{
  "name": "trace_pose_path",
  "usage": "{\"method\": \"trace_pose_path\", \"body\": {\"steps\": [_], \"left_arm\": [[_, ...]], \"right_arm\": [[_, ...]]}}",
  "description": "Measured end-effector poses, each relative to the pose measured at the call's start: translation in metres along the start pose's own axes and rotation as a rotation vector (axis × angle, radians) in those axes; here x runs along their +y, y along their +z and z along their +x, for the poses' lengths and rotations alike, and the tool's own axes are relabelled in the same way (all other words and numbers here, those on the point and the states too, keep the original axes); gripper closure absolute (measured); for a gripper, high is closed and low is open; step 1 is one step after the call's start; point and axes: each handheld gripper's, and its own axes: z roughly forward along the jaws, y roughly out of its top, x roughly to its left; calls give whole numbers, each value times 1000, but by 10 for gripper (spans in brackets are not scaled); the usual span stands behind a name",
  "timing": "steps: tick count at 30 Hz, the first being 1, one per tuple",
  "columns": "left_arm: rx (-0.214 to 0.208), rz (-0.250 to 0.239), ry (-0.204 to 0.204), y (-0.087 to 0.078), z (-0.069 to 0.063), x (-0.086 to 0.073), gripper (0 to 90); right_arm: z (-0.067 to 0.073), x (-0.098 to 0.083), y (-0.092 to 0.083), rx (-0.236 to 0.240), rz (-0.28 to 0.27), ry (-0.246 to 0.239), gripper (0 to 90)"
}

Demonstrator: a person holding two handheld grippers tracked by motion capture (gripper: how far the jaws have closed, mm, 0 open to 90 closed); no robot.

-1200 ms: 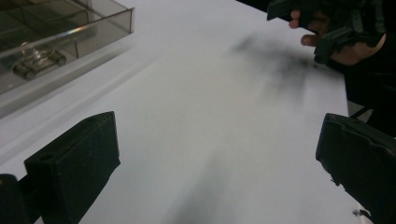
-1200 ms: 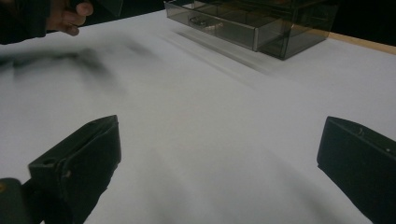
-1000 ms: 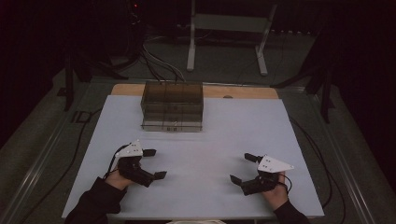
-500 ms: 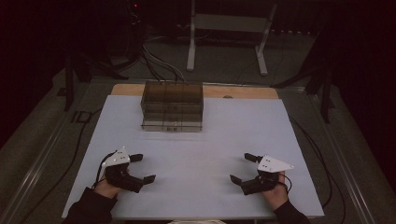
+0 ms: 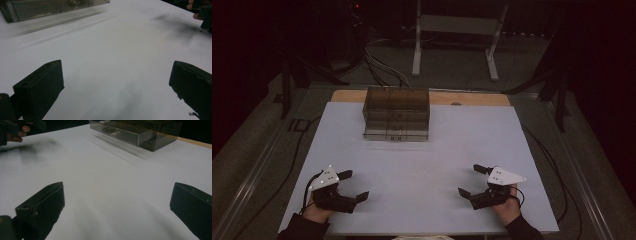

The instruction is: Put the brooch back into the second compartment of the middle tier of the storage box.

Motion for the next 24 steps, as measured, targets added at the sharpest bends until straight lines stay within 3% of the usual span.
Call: {"method": "trace_pose_path", "body": {"steps": [8, 14, 24], "left_arm": [[45, -18, -21, -9, -1, -11, 6], [50, 13, -1, -6, 0, -14, 5], [42, 7, 2, -5, -1, -13, 6]], "right_arm": [[0, 0, 0, 4, 0, 1, 0], [0, 0, 0, 4, 1, 0, 0], [0, 0, 1, 6, 4, 2, 0]]}}
